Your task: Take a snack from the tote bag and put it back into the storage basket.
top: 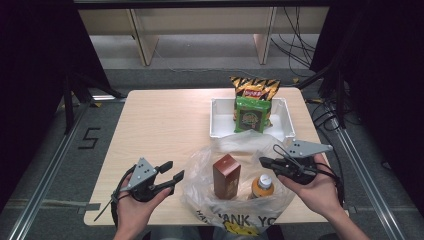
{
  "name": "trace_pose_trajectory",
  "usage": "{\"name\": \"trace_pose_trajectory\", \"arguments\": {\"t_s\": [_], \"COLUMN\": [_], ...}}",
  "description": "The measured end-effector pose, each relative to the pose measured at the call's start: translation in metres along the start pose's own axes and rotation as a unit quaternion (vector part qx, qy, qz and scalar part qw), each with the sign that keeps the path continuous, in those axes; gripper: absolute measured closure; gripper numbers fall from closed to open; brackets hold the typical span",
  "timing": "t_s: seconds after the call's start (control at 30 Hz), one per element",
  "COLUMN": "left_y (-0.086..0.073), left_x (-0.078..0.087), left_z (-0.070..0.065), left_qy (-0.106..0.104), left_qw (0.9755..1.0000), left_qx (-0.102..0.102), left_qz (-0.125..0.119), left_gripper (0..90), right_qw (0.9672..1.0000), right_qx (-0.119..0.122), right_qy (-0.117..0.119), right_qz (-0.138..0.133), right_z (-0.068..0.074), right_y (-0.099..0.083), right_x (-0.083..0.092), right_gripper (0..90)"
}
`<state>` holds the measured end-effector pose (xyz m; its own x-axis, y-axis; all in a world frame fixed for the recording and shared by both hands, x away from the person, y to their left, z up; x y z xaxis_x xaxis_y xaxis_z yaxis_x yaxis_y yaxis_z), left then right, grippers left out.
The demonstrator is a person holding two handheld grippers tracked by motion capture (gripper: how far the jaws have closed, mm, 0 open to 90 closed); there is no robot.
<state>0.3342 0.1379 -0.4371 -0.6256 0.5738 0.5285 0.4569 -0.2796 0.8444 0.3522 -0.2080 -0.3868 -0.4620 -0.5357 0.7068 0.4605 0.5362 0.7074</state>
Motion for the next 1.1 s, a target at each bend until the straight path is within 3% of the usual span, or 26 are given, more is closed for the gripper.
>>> {"name": "trace_pose_trajectory", "arguments": {"t_s": [0.17,0.4,0.43,0.53,0.57,0.6,0.63,0.67,0.7,0.87,0.93,1.03,1.1], "left_y": [0.0,-0.001,-0.001,-0.001,-0.001,-0.001,-0.001,-0.002,-0.002,-0.005,-0.005,-0.005,-0.005], "left_x": [0.0,-0.001,-0.001,-0.003,-0.003,-0.003,-0.003,-0.003,-0.004,-0.008,-0.009,-0.009,-0.009], "left_z": [0.0,-0.001,-0.002,-0.003,-0.003,-0.004,-0.004,-0.004,-0.005,-0.007,-0.009,-0.009,-0.01], "left_qy": [0.001,0.0,-0.002,-0.007,-0.008,-0.009,-0.007,-0.008,-0.007,-0.013,-0.018,-0.016,-0.016], "left_qw": [1.0,1.0,1.0,1.0,1.0,1.0,1.0,0.9999,0.9999,0.9998,0.9998,0.9997,0.9997], "left_qx": [0.001,0.0,-0.001,-0.003,-0.002,-0.001,-0.004,-0.007,-0.003,-0.008,0.0,-0.009,-0.009], "left_qz": [0.002,0.005,0.005,0.002,0.001,0.0,0.003,0.004,0.007,0.011,0.009,0.014,0.014], "left_gripper": [48.0,48.0,48.0,48.0,48.2,48.3,48.3,48.3,48.3,48.3,48.3,48.2,48.2], "right_qw": [0.9993,0.9981,0.9973,0.9972,0.9963,0.9964,0.9961,0.9957,0.9963,0.9946,0.9944,0.9933,0.9945], "right_qx": [-0.017,-0.036,-0.048,-0.041,-0.048,-0.057,-0.05,-0.062,-0.049,-0.061,-0.042,-0.067,-0.064], "right_qy": [-0.007,-0.017,-0.014,-0.017,-0.009,-0.009,-0.008,-0.007,-0.011,0.009,0.006,0.008,0.008], "right_qz": [0.033,0.047,0.054,0.06,0.071,0.062,0.073,0.068,0.07,0.083,0.097,0.094,0.083], "right_z": [-0.008,-0.013,-0.01,-0.014,-0.012,-0.011,-0.013,-0.012,-0.015,-0.012,-0.014,-0.014,-0.017], "right_y": [-0.019,-0.043,-0.047,-0.056,-0.06,-0.06,-0.064,-0.065,-0.068,-0.081,-0.086,-0.089,-0.09], "right_x": [-0.006,-0.013,-0.014,-0.016,-0.015,-0.017,-0.018,-0.019,-0.021,-0.028,-0.029,-0.028,-0.024], "right_gripper": [90.0,89.8,89.5,88.4,87.8,87.4,86.8,86.2,85.3,72.5,65.7,56.9,53.2]}}
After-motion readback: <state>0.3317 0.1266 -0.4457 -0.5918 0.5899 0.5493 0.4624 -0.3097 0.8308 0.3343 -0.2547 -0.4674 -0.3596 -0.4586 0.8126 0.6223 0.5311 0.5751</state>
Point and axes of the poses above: each handheld gripper's, and its own axes: x roughly backward along the jaws, y roughly out of its top, z roughly to its left, the point moved 4 cm from there along -x, roughly forward along the jaws, and after that the axes turned 12 degrees about z, right-handed, at the moved point
